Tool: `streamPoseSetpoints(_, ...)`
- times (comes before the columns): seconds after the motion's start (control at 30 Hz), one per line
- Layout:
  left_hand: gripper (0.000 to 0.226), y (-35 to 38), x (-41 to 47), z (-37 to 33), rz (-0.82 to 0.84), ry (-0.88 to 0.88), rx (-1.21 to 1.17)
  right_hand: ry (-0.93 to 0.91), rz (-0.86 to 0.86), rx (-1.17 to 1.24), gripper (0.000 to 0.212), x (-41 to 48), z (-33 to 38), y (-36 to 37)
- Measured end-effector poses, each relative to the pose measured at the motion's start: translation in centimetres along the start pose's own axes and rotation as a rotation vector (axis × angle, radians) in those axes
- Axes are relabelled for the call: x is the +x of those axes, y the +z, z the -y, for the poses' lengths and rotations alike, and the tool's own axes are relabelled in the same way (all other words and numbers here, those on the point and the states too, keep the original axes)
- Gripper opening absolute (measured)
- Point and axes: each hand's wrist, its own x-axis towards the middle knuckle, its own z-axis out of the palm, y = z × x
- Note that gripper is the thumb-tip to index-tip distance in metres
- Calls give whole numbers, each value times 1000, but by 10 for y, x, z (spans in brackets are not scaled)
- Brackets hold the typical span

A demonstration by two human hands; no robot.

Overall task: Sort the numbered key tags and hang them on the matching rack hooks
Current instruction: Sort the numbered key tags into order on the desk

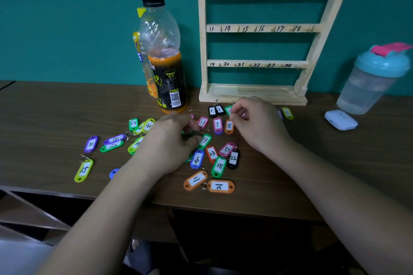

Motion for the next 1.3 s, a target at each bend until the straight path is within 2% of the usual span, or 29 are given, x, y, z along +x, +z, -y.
streamPoseSetpoints(0.13, 26, 5, 7, -7, 31, -26, 18, -75, 6, -19, 4, -7, 13, 1)
streamPoseSetpoints(0.37, 7, 10, 23, -12, 59, -48, 10, -88, 36, 38, 6, -12, 17, 0)
streamPoseSetpoints(0.57, 8, 10, 25, -15, 42, -61, -38, -101, 69, 71, 7, -14, 15, -2)
streamPoseSetpoints(0.7, 15, 0, 26, -14, 24, -78, -170, -60, 157, 222, 20, -16, 19, -7)
streamPoseSetpoints(0.8, 9, -5, 23, -15, -4, -70, -349, -9, 237, 330, 28, -18, 22, -9)
streamPoseSetpoints(0.9, 6, -6, 19, -20, -49, -72, -489, 37, 262, 465, 27, -19, 25, -12)
streamPoseSetpoints(1.03, 2, -7, 14, -29, -53, -62, -552, 129, 224, 651, 15, -19, 24, -15)
streamPoseSetpoints(1.17, 6, -9, 12, -25, -37, -75, -554, 166, 202, 600, 8, -14, 16, -27)
streamPoseSetpoints(1.3, 2, -13, 13, -12, -66, -81, -345, 240, 158, 445, 5, -9, -7, -38)
